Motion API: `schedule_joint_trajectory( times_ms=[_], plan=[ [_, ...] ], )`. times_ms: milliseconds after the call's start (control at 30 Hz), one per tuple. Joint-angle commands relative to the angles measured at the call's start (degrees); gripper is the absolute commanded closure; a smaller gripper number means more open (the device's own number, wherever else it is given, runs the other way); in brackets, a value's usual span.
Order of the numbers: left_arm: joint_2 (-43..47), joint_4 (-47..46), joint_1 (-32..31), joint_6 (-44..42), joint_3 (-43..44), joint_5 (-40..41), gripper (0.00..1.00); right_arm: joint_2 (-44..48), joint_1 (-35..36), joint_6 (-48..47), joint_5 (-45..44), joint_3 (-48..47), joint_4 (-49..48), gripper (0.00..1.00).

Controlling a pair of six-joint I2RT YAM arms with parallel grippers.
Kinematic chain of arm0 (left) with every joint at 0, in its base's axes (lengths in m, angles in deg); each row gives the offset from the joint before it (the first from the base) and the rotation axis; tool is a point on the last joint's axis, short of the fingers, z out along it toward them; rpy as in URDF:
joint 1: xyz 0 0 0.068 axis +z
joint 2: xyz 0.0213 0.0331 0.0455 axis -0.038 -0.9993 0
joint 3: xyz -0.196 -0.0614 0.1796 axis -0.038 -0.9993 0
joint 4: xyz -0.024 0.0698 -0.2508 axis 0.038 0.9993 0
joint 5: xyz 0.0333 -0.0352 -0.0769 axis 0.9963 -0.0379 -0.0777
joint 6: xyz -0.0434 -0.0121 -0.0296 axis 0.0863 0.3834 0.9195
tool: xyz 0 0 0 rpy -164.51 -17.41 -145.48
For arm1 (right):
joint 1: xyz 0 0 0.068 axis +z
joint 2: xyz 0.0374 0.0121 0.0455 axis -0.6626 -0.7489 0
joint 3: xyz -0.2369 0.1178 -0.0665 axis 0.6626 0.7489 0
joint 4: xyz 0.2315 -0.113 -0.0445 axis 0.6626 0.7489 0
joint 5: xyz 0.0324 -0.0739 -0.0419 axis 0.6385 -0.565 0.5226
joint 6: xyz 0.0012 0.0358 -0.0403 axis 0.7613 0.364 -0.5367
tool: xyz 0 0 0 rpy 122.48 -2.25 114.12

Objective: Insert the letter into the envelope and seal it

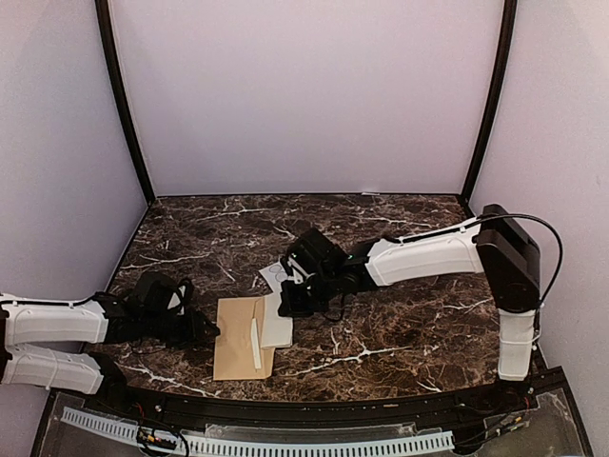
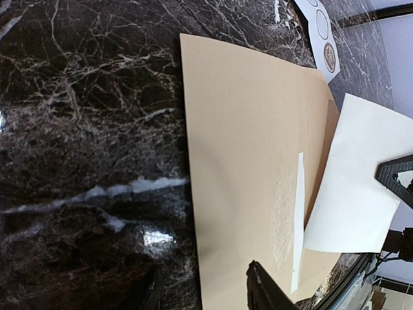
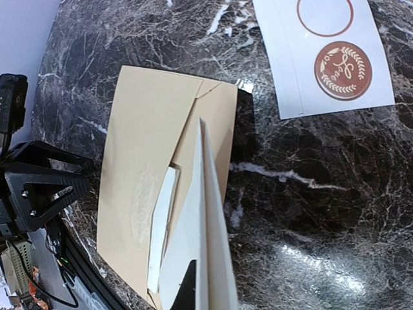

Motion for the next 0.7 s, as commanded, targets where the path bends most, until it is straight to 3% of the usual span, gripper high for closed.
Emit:
schedule_joint_trajectory(
  times_ms=[0,667],
  plan=[
    [-1.58,-1.62,0.37,-0.24,-1.26,-1.19,0.58,-1.9,0.31,-0.55,-2.76,-2.46,2.51,1.0],
    [-5.0,-5.83,0.36,-0.13,-2.65,-3.05,0.67,-6.52,0.29,-1.72,-0.25,-4.75,1.51,1.0]
  ],
)
